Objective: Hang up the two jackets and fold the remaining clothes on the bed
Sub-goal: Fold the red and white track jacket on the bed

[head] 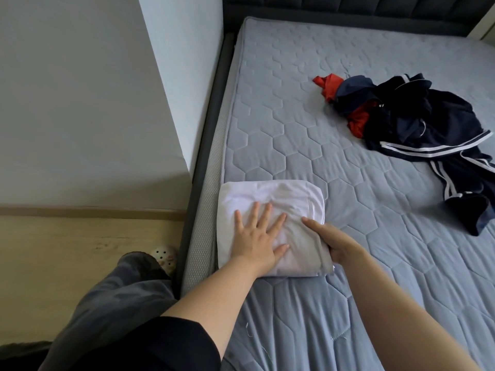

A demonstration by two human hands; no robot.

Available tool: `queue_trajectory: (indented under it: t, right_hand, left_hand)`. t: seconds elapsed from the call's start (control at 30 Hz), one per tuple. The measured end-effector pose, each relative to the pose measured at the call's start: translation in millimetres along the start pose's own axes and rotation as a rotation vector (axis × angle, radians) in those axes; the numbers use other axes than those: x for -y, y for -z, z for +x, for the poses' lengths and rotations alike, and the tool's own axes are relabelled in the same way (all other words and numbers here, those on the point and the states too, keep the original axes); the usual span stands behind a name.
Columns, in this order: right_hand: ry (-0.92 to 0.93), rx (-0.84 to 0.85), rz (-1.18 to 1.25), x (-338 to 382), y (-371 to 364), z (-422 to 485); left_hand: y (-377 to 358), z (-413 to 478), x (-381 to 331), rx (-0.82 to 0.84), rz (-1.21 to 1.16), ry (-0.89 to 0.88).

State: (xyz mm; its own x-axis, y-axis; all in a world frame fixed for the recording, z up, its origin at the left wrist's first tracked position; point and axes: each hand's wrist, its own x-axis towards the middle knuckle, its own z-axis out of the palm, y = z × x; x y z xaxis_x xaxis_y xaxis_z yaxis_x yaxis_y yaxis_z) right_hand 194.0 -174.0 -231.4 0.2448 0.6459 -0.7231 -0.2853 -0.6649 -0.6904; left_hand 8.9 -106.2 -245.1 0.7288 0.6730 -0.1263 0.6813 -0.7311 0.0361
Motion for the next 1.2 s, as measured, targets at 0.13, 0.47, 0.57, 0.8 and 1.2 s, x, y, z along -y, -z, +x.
queue_trajectory:
  t: [0.13, 0.47, 0.57, 0.8, 1.2]
  right_hand:
    - [-0.012, 0.025, 0.077, 2.7, -3.5, -5.8]
    - [0.079, 0.13, 0.323, 28.5, -39.2, -37.8]
    - [0.147, 0.121, 0.266, 51.4, -58.5, -49.4]
    - [0.32, 0.11, 0.075, 114.6, -123.1, -87.5]
    - [0.545, 0.309, -0.109, 171.1, -347.4, -183.0]
  left_hand:
    - [1.5, -4.0, 4.0, -0.022, -0.016, -0.03]
    - [42.7, -13.1, 12.5, -0.251, -0.433, 0.036]
    - [67.7, -12.4, 15.5, -0.295, -0.665, 0.202]
    - [131.1, -30.0, 58.4, -0.504, -0.887, 0.365]
    - [224.1, -167.8, 226.2, -0.779, -0.881, 0.607]
